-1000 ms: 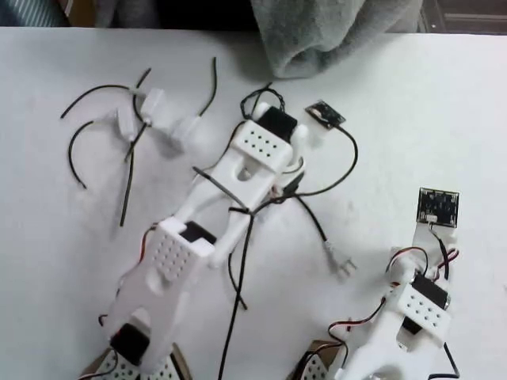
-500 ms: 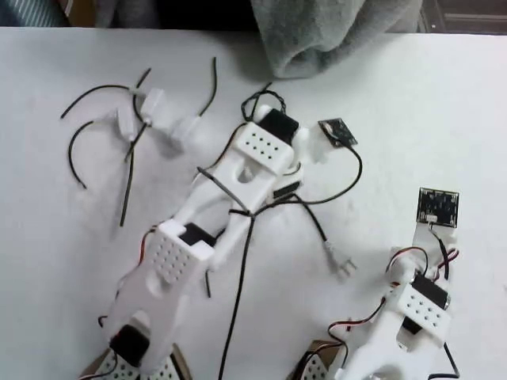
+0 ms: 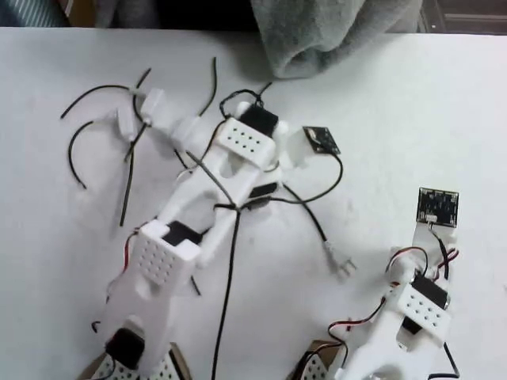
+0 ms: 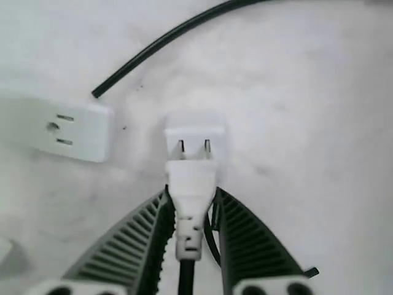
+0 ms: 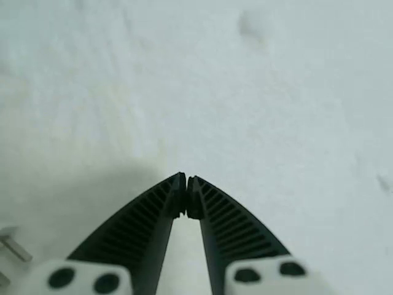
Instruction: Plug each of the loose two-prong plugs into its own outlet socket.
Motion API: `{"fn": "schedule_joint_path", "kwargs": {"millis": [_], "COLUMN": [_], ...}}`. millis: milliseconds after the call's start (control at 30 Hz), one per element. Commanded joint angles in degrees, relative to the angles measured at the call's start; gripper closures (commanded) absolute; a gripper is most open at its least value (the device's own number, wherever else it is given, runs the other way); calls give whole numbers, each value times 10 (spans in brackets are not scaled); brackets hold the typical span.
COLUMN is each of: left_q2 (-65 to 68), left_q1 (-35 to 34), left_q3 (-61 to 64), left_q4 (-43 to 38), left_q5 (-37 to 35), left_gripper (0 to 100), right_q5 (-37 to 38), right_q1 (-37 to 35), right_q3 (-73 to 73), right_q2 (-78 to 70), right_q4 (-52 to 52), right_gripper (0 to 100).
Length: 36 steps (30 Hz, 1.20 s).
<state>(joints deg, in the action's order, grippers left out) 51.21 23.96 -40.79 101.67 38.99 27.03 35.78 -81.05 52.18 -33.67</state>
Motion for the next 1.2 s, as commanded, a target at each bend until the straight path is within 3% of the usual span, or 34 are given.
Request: {"fn": "schedule_joint_path", "kwargs": {"millis": [0,267,833,1067,1167], "left_q2": [36,40,40,33,30], "left_q1": [-18,43,140,133,120], "left_q3": [71,72,68,69,59], "left_q4": [10,10,8,8,8], "left_q5": [4,11,136,121,65], "left_gripper": [976,976,976,963,858], "right_q5": [4,4,4,4,4], "right_q1": [-4,-3,-7,-7,-7], "right_q3": [3,3,3,3,3], "right_q2": [4,4,4,4,4], "right_q4": [0,0,0,0,0], "right_gripper": [978,978,978,978,978]}}
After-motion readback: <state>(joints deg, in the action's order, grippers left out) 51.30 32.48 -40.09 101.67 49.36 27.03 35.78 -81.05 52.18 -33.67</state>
